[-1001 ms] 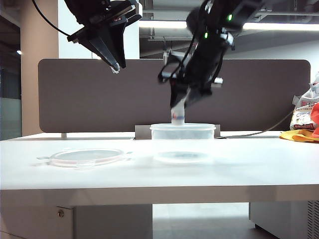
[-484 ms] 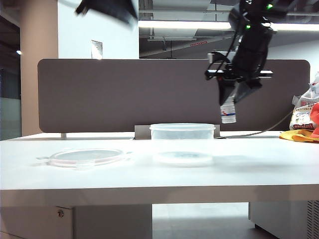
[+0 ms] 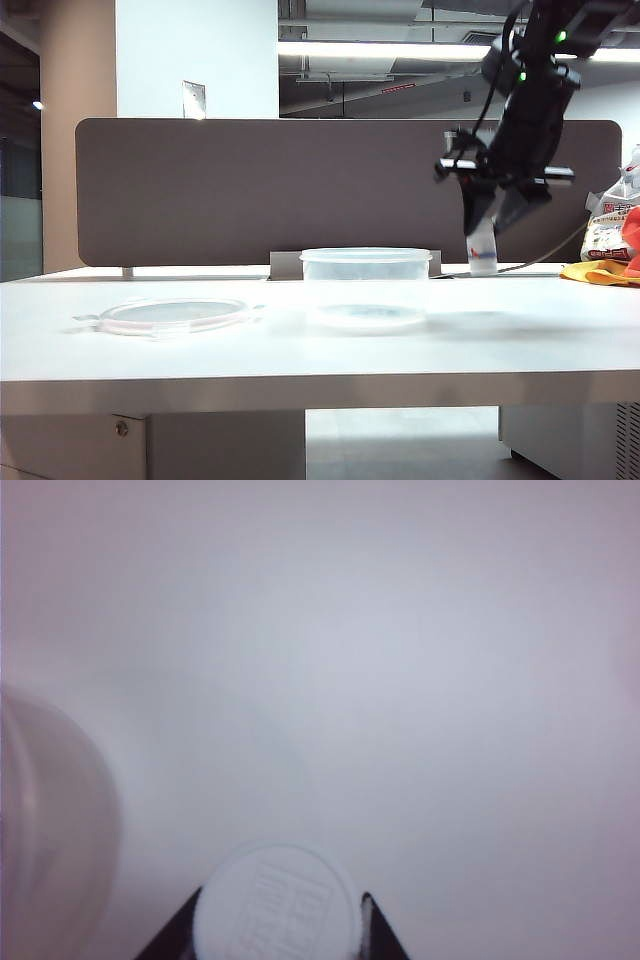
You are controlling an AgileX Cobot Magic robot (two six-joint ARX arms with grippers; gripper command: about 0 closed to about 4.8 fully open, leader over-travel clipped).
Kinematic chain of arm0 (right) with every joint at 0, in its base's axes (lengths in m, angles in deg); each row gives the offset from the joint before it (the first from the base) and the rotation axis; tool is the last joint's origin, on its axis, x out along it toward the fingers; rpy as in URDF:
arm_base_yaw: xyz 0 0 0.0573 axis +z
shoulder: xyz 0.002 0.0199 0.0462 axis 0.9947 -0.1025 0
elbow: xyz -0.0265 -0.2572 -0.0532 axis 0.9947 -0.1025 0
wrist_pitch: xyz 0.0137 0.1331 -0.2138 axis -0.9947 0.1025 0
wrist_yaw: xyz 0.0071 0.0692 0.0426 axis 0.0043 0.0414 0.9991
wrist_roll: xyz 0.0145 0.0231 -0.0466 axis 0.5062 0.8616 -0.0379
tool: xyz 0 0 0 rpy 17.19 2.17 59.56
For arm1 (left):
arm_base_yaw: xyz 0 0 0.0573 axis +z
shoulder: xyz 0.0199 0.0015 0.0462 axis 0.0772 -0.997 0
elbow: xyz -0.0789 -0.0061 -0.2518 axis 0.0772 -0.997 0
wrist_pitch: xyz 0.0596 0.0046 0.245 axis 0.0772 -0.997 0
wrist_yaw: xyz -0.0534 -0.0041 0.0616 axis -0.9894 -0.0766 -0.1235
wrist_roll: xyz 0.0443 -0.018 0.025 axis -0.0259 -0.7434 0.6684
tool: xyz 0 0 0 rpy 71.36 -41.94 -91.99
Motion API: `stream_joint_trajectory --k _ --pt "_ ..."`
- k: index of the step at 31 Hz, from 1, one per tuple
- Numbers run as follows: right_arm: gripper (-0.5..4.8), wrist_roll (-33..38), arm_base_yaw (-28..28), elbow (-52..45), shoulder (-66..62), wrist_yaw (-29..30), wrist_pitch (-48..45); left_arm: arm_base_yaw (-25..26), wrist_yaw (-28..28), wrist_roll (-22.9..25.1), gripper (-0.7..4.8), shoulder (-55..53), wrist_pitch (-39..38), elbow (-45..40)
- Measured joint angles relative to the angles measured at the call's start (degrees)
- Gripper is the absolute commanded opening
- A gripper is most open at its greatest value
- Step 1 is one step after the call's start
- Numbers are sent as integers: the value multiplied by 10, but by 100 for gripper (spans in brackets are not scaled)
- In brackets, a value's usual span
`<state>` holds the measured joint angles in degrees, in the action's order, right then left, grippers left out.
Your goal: Remove the lid of the round box, pick up the small white medicine bottle inside, and place it on the table.
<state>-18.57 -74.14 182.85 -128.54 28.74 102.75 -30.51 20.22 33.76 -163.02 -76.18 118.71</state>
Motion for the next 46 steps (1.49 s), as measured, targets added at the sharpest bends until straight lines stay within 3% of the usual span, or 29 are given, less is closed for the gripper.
stream_joint_trajectory --k 12,15,19,32,39,46 --pt "158 1 -3 1 -42 5 19 -1 7 2 88 0 -6 0" --pt "292 1 -3 1 -42 6 20 -1 7 2 88 0 -6 0" --pt "380 3 -2 0 -46 10 32 -1 20 2 88 0 -6 0" --pt "382 3 -7 0 16 9 50 3 67 41 83 0 -19 0" --pt "377 3 -20 0 127 16 63 57 112 50 79 2 -62 -5" --pt "364 4 -3 -93 269 50 92 109 119 37 79 78 -5 -170"
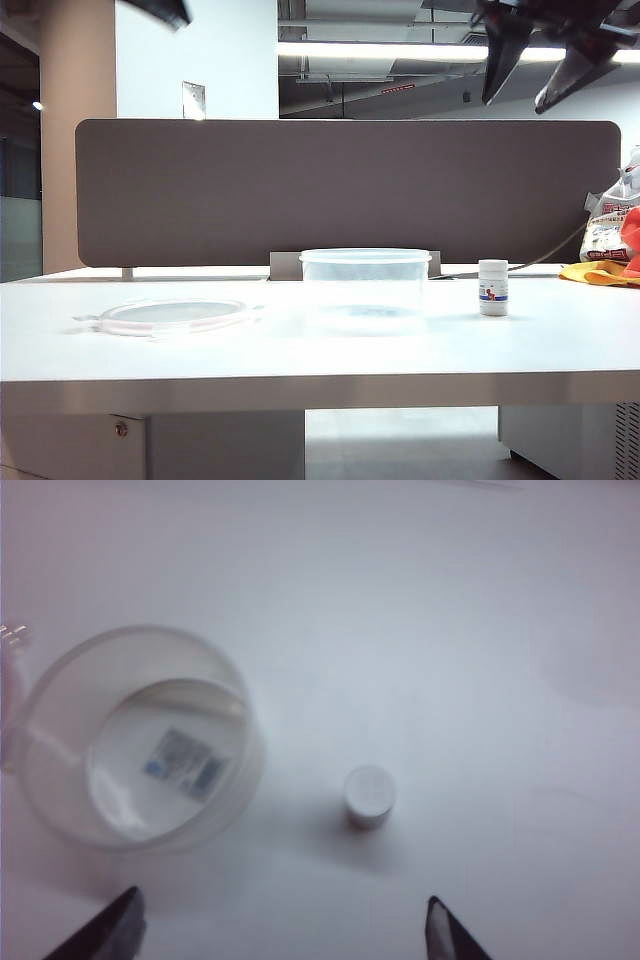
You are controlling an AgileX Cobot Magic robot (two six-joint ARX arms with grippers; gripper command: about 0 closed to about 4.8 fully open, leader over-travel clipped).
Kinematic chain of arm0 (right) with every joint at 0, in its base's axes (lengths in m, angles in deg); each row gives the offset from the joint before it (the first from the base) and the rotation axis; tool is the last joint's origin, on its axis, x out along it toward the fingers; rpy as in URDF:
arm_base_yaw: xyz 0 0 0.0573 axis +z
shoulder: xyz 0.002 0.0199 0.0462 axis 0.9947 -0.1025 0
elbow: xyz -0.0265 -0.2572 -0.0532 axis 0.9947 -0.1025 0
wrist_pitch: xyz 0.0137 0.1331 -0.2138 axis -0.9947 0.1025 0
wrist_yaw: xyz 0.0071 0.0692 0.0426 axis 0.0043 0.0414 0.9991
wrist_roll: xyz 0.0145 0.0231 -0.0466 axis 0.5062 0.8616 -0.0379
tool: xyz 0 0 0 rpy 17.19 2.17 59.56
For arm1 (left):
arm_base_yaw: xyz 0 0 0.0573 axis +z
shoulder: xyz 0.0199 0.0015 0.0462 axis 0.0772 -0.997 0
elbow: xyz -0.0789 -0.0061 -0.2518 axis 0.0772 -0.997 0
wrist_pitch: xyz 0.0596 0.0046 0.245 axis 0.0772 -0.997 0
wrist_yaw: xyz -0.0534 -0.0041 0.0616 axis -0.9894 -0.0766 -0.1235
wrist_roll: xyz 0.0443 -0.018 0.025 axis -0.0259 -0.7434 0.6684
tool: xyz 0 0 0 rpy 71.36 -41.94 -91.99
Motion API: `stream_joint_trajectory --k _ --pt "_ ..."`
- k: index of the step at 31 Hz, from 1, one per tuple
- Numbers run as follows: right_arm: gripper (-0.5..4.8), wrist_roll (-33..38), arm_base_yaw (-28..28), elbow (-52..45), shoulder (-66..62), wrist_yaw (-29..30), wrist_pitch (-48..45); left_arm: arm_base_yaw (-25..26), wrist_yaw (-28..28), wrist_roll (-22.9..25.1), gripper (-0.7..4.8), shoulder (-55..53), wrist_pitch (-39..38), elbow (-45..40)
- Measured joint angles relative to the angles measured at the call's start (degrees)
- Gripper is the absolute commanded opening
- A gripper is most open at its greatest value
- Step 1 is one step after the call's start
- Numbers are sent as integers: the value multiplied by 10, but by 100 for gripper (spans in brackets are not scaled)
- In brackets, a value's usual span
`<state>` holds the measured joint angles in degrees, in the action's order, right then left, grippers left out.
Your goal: Remove the lid of the round box, pick up the small white medicine bottle inside, and place it on the table.
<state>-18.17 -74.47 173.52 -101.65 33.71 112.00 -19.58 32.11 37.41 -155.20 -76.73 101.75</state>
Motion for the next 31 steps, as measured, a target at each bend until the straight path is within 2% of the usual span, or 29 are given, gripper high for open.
stream_joint_trajectory --k 4,7,9,11,13,16,17,19,20,25,31 --pt "364 5 16 -130 95 1 -1 9 4 -26 79 88 76 -161" --pt "362 16 28 -225 164 -1 -22 2 2 -40 79 156 104 -271" --pt "307 28 37 -294 222 1 -33 3 2 -55 79 204 138 -342" --pt "198 41 41 -354 280 14 -43 5 5 -78 79 259 152 -404" --pt "128 46 39 -404 334 26 -62 3 6 -103 79 316 165 -456" --pt "92 56 39 -466 410 39 -78 3 17 -120 76 381 178 -502" --pt "77 61 40 -482 434 42 -78 3 26 -123 62 409 179 -518" --pt "24 70 40 -514 484 42 -81 4 32 -132 -3 459 177 -541" --pt "-6 75 40 -530 509 42 -89 4 33 -135 -6 477 179 -548" --pt "-8 108 40 -598 607 42 -134 3 84 -148 -6 567 181 -598" --pt "-8 147 40 -686 706 23 -181 3 104 -168 -6 645 184 -658"
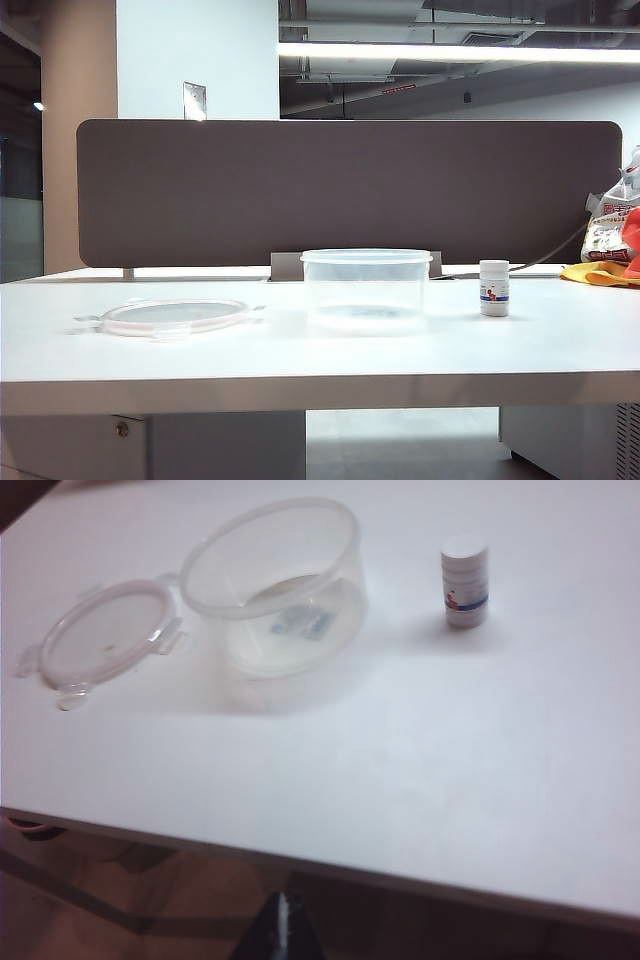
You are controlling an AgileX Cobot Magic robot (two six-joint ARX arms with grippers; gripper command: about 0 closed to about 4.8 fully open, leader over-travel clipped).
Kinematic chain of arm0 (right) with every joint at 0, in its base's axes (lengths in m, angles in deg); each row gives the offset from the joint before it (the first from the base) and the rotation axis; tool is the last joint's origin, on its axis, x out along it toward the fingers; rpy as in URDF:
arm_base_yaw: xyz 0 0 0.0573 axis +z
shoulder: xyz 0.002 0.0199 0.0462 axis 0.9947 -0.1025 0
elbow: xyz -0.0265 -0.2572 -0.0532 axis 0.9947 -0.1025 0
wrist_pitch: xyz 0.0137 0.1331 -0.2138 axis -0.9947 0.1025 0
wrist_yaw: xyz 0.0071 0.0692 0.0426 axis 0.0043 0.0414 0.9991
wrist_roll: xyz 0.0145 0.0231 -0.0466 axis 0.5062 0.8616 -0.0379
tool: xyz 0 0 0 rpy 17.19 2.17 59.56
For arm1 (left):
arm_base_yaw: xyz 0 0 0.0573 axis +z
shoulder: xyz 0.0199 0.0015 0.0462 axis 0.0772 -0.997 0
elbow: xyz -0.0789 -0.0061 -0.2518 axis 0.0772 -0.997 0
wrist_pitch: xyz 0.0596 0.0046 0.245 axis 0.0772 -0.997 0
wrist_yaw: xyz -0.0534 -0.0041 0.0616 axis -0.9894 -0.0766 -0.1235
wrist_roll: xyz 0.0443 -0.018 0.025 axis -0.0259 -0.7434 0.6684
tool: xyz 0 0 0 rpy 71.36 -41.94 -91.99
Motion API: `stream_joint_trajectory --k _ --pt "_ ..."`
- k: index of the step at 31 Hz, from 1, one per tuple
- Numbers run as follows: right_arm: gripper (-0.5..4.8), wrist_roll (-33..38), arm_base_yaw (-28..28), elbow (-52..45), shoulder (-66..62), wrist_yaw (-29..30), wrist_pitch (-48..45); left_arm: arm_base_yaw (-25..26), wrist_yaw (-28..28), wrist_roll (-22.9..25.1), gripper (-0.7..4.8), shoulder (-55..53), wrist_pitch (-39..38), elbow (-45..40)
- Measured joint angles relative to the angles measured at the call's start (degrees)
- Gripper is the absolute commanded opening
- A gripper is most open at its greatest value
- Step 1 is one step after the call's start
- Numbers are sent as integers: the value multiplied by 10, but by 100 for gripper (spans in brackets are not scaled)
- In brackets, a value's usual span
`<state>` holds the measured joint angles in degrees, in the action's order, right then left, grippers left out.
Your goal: Remove the lid of the round box, pick up the small white medicine bottle inside, and place it on the table.
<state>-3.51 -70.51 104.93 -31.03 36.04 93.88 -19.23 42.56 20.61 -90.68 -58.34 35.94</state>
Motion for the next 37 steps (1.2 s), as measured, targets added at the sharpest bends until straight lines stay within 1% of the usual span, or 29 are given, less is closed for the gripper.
stream_joint_trajectory --k 5,7,10,14,17,21,26,29,34,37 --pt "-8 3 0 -67 63 -13 0 0 10 -15 -6 58 -2 -59" --pt "-8 23 0 -94 96 -15 -5 0 13 -26 -6 83 -3 -80" --pt "-8 45 0 -109 133 -37 -12 0 15 -44 -6 129 -3 -112" --pt "-8 36 0 -140 179 -64 -17 0 23 -50 -6 175 -3 -151" --pt "-8 33 0 -163 190 -68 -10 0 24 -68 -6 178 -3 -174" --pt "-8 18 0 -170 187 -68 -6 0 16 -76 -6 179 -17 -199" --pt "-8 -14 0 -171 189 -68 -6 0 16 -75 -6 178 -7 -212" --pt "-8 -42 -1 -171 186 -69 -5 0 34 -72 -6 179 -5 -212" --pt "-8 -56 -1 -171 186 -68 -6 0 59 -26 -6 172 -5 -212" --pt "-7 -57 -1 -171 186 -68 -6 0 72 -14 -6 165 0 -214"
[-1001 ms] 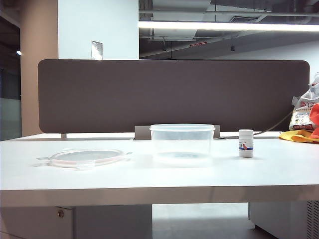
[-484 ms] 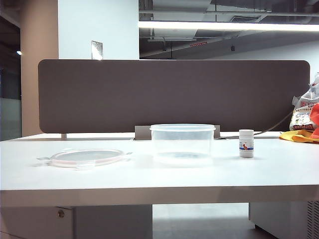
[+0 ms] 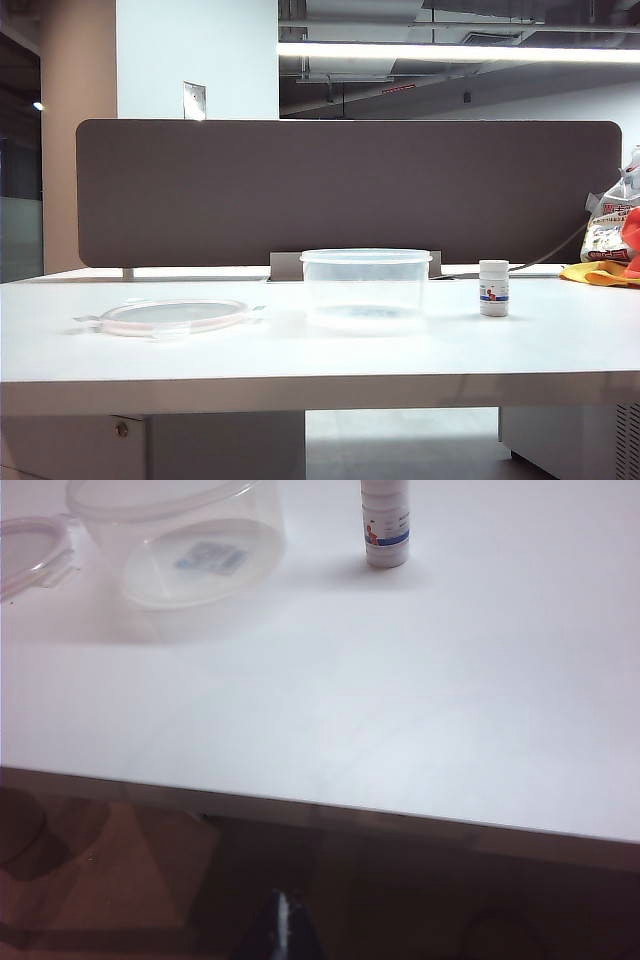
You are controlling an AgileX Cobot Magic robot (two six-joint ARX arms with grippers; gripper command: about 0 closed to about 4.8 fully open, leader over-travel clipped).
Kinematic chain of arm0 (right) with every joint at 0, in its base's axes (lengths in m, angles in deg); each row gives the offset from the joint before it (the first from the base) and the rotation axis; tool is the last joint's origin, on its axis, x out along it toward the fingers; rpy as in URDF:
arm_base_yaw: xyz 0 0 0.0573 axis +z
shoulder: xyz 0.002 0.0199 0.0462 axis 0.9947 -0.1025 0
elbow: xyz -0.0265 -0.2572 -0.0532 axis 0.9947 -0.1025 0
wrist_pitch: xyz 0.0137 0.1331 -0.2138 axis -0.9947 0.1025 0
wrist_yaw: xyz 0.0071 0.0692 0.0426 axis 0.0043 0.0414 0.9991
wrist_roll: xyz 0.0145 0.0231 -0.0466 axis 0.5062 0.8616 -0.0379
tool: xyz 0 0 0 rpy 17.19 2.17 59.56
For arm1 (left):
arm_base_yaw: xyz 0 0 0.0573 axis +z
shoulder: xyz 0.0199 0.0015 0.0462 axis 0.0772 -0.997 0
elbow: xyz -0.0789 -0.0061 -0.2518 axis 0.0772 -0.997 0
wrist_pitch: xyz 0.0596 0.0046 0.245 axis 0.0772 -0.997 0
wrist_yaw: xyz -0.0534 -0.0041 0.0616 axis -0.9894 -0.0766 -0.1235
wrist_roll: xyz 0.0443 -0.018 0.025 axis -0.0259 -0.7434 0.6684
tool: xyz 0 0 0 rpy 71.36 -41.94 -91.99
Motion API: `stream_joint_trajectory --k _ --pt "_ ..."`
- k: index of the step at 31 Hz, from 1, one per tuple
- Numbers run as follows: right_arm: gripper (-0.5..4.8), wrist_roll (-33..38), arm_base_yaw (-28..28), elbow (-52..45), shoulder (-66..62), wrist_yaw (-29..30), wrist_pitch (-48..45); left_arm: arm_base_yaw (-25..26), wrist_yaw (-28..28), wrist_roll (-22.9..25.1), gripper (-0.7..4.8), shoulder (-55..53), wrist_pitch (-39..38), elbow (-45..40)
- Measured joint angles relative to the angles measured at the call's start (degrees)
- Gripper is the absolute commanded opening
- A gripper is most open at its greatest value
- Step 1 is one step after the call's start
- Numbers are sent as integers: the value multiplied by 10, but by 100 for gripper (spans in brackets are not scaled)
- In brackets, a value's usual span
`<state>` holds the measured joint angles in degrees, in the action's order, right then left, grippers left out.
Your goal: Remove the lid of the round box, pick up the small white medicine bottle inside, and place it on the table.
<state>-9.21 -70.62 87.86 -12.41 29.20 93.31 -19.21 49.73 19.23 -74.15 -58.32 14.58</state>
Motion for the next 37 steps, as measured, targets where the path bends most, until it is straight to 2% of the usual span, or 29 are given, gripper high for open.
stream_joint_trajectory --k 4,9,27,29,32,37 --pt "-5 0 0 0 0 7 0 0 -7 -6 -6 0 5 -1" --pt "-6 2 0 0 0 14 -1 0 -56 -10 -6 0 7 -1" --pt "-5 12 0 0 0 16 -5 0 -56 -9 -5 0 7 -1" --pt "-6 12 0 0 0 16 -5 2 -50 17 -5 0 9 -2" --pt "-5 12 0 0 0 16 -5 26 -34 51 -5 0 41 -7" --pt "-5 12 0 0 0 16 -5 111 -29 75 -5 2 173 -38"
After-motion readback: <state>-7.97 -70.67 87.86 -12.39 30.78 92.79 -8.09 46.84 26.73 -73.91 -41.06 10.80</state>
